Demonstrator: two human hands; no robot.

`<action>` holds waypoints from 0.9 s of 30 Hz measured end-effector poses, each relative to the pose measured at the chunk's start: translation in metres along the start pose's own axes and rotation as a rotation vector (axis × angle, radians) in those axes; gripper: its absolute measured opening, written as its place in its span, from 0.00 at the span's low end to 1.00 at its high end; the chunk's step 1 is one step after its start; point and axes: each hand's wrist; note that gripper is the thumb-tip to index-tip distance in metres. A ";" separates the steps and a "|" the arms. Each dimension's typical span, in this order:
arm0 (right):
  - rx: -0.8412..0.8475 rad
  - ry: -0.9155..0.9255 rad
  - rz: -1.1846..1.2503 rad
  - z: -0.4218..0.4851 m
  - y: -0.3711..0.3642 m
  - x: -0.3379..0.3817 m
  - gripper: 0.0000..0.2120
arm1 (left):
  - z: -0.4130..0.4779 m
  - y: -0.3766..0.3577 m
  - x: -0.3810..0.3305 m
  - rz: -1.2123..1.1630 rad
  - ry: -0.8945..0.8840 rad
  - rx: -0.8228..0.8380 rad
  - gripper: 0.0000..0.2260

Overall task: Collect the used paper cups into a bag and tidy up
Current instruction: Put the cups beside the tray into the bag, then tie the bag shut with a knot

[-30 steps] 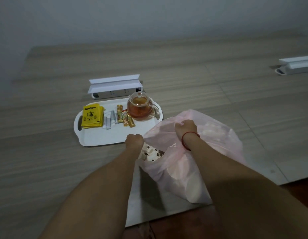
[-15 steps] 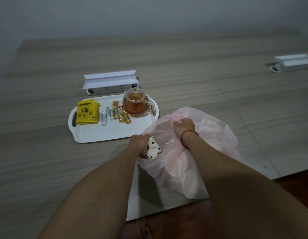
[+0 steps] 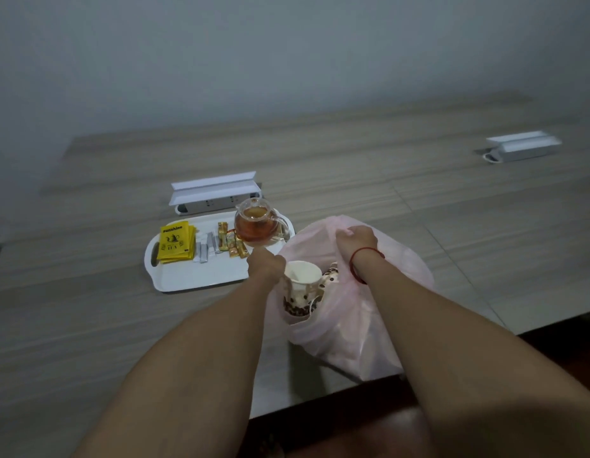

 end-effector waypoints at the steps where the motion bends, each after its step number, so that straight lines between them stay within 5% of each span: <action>1: -0.016 0.002 0.020 -0.006 0.008 0.003 0.06 | -0.008 0.002 -0.006 0.017 -0.026 0.011 0.15; 9: -0.214 0.047 0.143 -0.047 0.081 0.022 0.18 | -0.087 0.033 -0.042 0.096 -0.108 0.103 0.29; 14: -0.250 0.124 0.200 -0.069 0.105 0.038 0.17 | -0.124 0.060 -0.050 0.384 -0.158 -0.028 0.17; 18: -0.205 0.172 0.260 -0.084 0.102 0.050 0.19 | -0.141 0.078 -0.046 0.416 -0.204 -0.186 0.16; 23: -0.175 0.177 0.348 -0.093 0.087 0.066 0.15 | -0.143 0.108 -0.035 0.203 -0.192 -0.393 0.17; 27: -0.140 -0.018 0.624 -0.080 0.089 0.060 0.12 | -0.130 0.139 -0.013 -0.206 -0.131 -0.536 0.19</action>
Point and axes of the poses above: each hand's wrist, its own z-axis towards the middle knuckle, its own y-axis out of the back of the hand, x = y × z, and after that the axes turned 6 degrees about y, right-handed
